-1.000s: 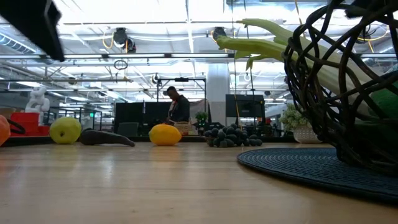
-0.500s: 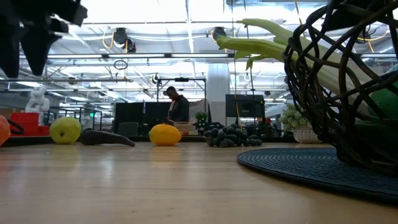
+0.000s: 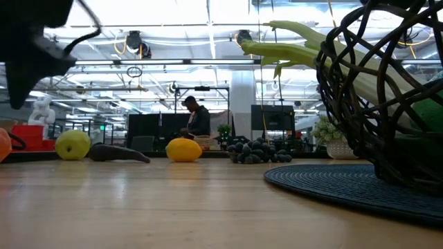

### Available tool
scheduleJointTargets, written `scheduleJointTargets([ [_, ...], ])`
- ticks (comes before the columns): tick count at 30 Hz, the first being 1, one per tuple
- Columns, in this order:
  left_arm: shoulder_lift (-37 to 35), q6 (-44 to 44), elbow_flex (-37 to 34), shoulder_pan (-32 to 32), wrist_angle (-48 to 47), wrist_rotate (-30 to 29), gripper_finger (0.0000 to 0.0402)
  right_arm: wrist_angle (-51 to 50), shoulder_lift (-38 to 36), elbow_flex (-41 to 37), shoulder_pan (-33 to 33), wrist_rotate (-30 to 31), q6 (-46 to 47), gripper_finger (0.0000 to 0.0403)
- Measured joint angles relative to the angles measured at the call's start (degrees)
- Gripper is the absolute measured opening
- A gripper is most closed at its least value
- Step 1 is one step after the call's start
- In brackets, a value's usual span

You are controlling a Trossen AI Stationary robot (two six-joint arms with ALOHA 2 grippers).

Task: Build produce basket
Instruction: Put the orange into the wire basket

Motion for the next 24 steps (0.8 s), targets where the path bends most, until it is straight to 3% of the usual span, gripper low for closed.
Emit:
scheduleJointTargets([
  [12, 0.0, 3.03, -3.47, 1.18, 0.74, 0.23, 0.0399, 0.72, -0.17, 0.0, 0.31, -0.16, -0.81, 0.0288],
  [24, 0.02, 6.75, -8.45, 6.05, 9.02, -0.11, 0.0398, 0.98, -0.17, 0.0, 0.31, -0.42, -0.81, 0.0288],
])
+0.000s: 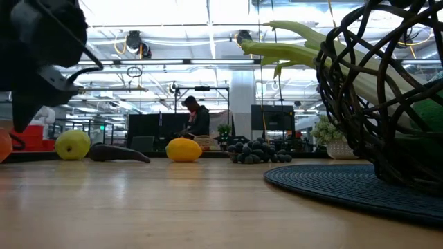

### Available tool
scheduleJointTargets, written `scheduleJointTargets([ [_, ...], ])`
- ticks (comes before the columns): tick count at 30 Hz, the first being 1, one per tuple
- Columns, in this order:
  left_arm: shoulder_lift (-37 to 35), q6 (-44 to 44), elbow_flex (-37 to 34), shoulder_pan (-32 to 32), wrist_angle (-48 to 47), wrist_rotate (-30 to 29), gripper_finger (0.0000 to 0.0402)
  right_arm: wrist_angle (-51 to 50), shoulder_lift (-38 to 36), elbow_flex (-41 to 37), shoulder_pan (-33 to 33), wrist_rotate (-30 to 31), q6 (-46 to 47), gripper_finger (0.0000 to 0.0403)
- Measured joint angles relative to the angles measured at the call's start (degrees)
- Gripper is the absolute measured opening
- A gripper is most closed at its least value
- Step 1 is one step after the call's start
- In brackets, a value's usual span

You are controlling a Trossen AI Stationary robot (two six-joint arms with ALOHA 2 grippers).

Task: Build produce basket
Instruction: Put the orange into the wire basket

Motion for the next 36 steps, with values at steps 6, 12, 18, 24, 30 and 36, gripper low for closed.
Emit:
scheduleJointTargets([
  [6, 0.0, 3.47, 0.02, 2.37, 0.12, 1.78, 0.0359, 0.41, 0.0, 0.0, 0.0, -0.07, 0.0, 0.0288],
  [12, 0.0, 6.12, 0.02, 4.58, 0.21, 4.67, 0.0292, 0.87, 0.0, 0.0, 0.02, -1.27, -0.22, 0.0288],
  [18, 0.0, 6.37, 0.04, 6.18, 0.29, 4.98, 0.0223, 0.87, 0.0, 0.0, 0.02, -1.29, -0.26, 0.0288],
  [24, 0.0, 5.37, 0.06, 6.61, 0.3, 5.85, 0.0204, 1.31, 0.0, 0.02, 0.02, -1.29, -0.26, 0.0288],
  [30, 0.0, 3.34, 0.06, 6.59, 0.38, 5.96, 0.0209, 1.31, 0.0, 0.02, 0.02, -1.22, -0.24, 0.0288],
  [36, 0.02, 3.21, 2.45, 6.59, 0.36, 6.09, 0.021, 1.31, 0.0, 0.02, 0.0, -1.16, -0.24, 0.0288],
])
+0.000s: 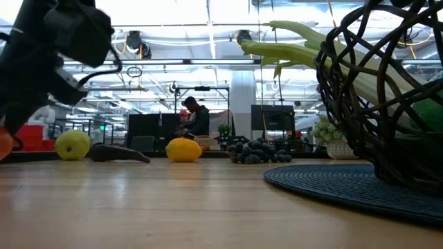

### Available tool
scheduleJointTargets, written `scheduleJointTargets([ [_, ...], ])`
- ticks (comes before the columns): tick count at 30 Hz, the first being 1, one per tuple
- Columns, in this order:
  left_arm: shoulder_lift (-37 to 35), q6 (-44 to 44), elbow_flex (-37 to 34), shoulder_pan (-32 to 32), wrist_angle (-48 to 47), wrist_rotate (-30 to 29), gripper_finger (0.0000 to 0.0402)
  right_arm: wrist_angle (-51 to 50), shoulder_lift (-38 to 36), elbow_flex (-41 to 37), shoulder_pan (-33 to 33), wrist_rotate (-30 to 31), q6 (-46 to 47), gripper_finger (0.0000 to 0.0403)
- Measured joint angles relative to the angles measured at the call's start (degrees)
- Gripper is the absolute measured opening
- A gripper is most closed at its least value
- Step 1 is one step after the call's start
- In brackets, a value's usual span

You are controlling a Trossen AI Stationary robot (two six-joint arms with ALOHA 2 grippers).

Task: Build produce basket
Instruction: Put the orange into the wire basket

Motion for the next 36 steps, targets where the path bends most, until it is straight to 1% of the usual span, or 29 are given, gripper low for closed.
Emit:
scheduleJointTargets([
  [5, 0.0, -0.02, 5.97, 0.0, -0.33, -1.78, 0.0211, -0.02, 0.0, 0.0, -0.02, 0.04, 0.0, 0.0288],
  [12, 0.0, -0.42, 18.89, -0.88, 0.14, -6.18, 0.0211, -0.02, 0.0, 0.0, -0.02, 0.1, 0.0, 0.0288],
  [17, 0.0, -0.13, 28.24, -3.21, 3.96, -11.07, 0.0211, -0.02, 0.0, 0.0, -0.02, 0.5, 0.63, 0.0288],
  [21, 0.0, 0.47, 32.93, -5.5, 9.8, -14.49, 0.0211, 0.7, 0.02, 0.0, -0.02, 0.55, 1.2, 0.0288],
  [25, 0.0, 4.46, 34.11, -8.11, 19.93, -17.69, 0.0211, 4.27, 0.02, 0.0, -0.02, 3.38, -1.9, 0.0288],
  [28, 0.0, 7.35, 34.17, -9.62, 25.62, -18.49, 0.0211, 6.44, 0.02, 0.0, -0.02, 4.79, -3.63, 0.0288],
  [32, 0.0, 7.6, 33.63, -10.29, 25.55, -21.26, 0.0211, 6.93, 0.02, 0.02, -0.02, 4.73, -3.65, 0.0288],
  [36, 0.0, 5.75, 30.72, -10.38, 25.36, -20.86, 0.0212, 6.82, 0.02, 0.02, -0.02, 4.61, -3.66, 0.0288],
])
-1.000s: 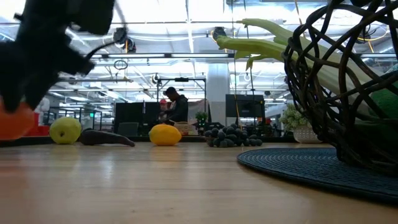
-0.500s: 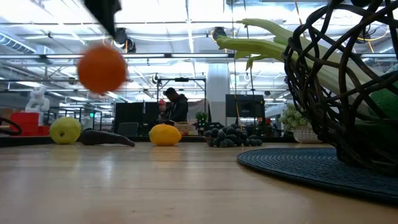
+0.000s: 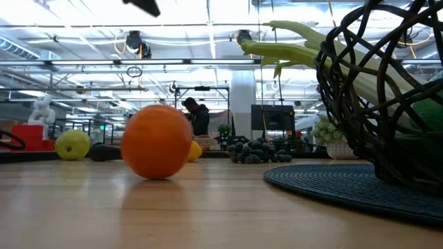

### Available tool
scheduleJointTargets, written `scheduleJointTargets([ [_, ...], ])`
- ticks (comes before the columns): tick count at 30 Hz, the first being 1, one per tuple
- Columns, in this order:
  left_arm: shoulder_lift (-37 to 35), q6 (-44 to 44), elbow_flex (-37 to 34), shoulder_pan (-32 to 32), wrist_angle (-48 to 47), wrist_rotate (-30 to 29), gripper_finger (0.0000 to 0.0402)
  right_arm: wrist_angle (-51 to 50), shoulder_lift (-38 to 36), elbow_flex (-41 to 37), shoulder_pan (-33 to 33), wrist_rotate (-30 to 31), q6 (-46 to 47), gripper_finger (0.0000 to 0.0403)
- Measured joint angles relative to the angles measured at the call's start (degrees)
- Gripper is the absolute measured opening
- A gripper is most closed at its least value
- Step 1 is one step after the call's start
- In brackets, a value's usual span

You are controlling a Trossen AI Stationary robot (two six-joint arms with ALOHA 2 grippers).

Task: Build produce basket
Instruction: Put the orange into the wire basket

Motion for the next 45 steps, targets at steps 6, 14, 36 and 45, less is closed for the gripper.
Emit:
scheduleJointTargets([
  [6, 2.8, -3.35, -8.71, -3.04, 9.03, 3.07, 0.0226, -0.5, 0.0, 0.0, 0.01, -0.13, 0.01, 0.0288],
  [14, 9.72, -8.46, -15.18, -7.41, 22.15, -4.42, 0.0311, -0.48, 0.0, -0.11, 0.02, -0.16, 0.45, 0.0288],
  [36, 18.36, -0.31, -15.25, -6.83, 37.98, -14.34, 0.036, 0.31, 0.0, -0.2, -0.39, -0.22, 1.06, 0.0288],
  [45, 17.99, 3.38, -15.23, -1.51, 40.97, -11.46, 0.0379, -0.88, 0.0, -0.2, -0.39, -1.73, 0.85, 0.0288],
])
